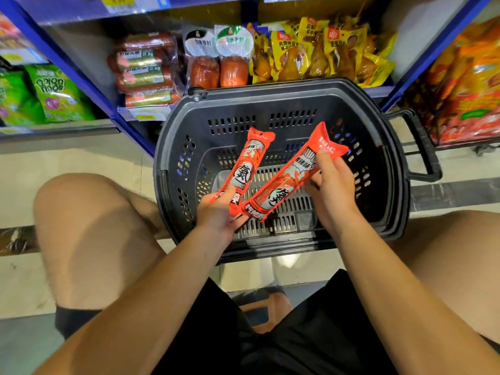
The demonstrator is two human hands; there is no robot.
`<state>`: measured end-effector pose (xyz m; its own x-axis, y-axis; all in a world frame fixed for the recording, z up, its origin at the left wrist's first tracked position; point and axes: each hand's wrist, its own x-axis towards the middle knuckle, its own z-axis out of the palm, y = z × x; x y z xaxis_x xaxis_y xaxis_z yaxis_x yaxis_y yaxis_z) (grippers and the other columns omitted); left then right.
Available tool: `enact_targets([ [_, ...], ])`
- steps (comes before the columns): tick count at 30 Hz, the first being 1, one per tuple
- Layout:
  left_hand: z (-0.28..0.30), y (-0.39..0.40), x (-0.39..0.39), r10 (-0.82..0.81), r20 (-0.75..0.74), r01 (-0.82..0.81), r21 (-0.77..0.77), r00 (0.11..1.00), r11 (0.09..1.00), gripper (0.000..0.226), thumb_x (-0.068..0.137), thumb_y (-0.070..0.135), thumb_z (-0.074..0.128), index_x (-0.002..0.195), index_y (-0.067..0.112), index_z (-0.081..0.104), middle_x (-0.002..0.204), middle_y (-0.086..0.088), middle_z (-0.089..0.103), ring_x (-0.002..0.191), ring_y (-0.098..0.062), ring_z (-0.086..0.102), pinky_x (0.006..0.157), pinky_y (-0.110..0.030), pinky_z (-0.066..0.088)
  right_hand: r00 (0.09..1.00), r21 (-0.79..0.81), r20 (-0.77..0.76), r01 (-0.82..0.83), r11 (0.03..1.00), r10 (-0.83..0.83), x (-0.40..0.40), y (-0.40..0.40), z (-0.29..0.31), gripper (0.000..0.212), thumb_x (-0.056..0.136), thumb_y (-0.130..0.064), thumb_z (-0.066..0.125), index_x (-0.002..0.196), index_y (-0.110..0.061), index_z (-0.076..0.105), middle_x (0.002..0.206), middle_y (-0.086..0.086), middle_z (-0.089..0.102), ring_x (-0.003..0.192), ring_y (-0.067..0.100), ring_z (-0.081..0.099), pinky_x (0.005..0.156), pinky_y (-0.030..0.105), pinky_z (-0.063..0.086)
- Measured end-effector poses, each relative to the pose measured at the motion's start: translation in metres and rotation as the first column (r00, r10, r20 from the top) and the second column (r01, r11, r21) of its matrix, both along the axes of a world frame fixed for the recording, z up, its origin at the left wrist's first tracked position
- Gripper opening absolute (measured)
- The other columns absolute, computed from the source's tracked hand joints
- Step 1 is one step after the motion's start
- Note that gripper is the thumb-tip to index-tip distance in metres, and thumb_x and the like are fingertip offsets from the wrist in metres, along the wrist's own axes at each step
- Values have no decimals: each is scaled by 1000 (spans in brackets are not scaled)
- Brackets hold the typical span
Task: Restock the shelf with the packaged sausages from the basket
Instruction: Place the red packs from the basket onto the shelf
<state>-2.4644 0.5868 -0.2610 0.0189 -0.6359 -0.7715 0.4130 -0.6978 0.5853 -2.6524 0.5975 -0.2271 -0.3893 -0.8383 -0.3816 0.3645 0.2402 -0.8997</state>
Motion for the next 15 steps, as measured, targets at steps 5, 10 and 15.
enact_targets([
  [5,4,2,-8,23,51,-21,-39,998,999,24,87,16,71,103,14,53,106,-17,70,94,-33,70,82,-58,55,954,91,-143,-253,963,264,30,15,-9,23,85,-14,71,107,-14,64,102,0,75,96,14,71,86,35,55],
  [10,4,5,-4,-1,-1,1,-66,1000,998,34,86,21,72,114,10,55,107,-15,72,97,-32,70,87,-56,54,889,112,-233,-379,919,395,43,16,-14,50,81,-2,75,126,-15,56,111,0,72,102,10,69,88,26,55],
  [15,13,2,-2,19,-40,-20,-18,999,1000,26,84,19,74,103,10,58,105,-16,72,93,-29,70,85,-49,56,873,152,-252,-390,908,418,33,13,-10,60,79,-11,77,130,-21,48,117,-2,70,108,12,66,96,35,53],
])
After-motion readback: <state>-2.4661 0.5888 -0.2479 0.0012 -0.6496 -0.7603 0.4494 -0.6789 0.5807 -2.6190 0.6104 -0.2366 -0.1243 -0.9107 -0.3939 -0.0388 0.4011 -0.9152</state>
